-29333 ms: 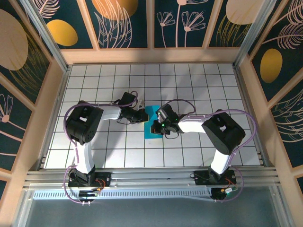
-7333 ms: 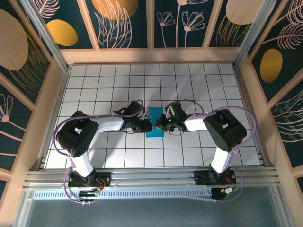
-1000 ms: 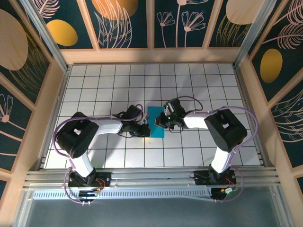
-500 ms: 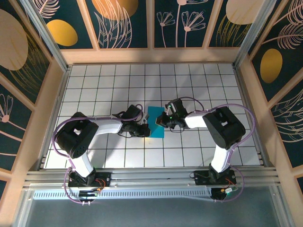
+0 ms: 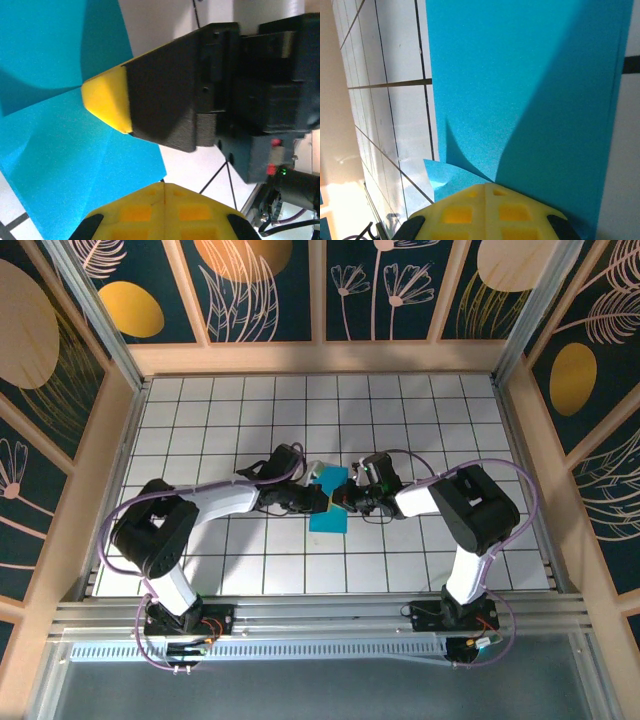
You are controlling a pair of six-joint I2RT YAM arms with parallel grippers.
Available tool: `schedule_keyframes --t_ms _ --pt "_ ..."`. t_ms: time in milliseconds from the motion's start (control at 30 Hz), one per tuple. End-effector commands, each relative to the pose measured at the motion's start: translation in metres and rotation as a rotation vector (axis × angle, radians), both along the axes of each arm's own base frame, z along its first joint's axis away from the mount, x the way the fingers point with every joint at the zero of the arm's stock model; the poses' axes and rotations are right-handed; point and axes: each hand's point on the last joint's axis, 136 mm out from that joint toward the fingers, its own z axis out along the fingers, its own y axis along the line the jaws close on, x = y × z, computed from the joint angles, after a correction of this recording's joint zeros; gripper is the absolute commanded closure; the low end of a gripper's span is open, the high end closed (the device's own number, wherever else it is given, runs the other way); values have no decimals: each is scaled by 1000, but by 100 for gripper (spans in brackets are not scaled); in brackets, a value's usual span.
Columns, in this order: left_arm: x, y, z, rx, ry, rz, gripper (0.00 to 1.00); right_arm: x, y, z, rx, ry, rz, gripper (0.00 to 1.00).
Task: Fold a paper plane with a square sheet of paper (fold left side to right side)
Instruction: Fold the triangle a second time at the center of the table.
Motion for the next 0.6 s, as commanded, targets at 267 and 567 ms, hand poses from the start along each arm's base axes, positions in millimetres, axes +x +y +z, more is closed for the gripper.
schedule_keyframes --t_ms 267,567 --pt "-1 -6 -30 34 51 -47 100 -28 -20 -40 -111 149 -9 100" --pt "8 -8 -42 64 41 -40 100 -29 -22 -44 -142 155 -4 100"
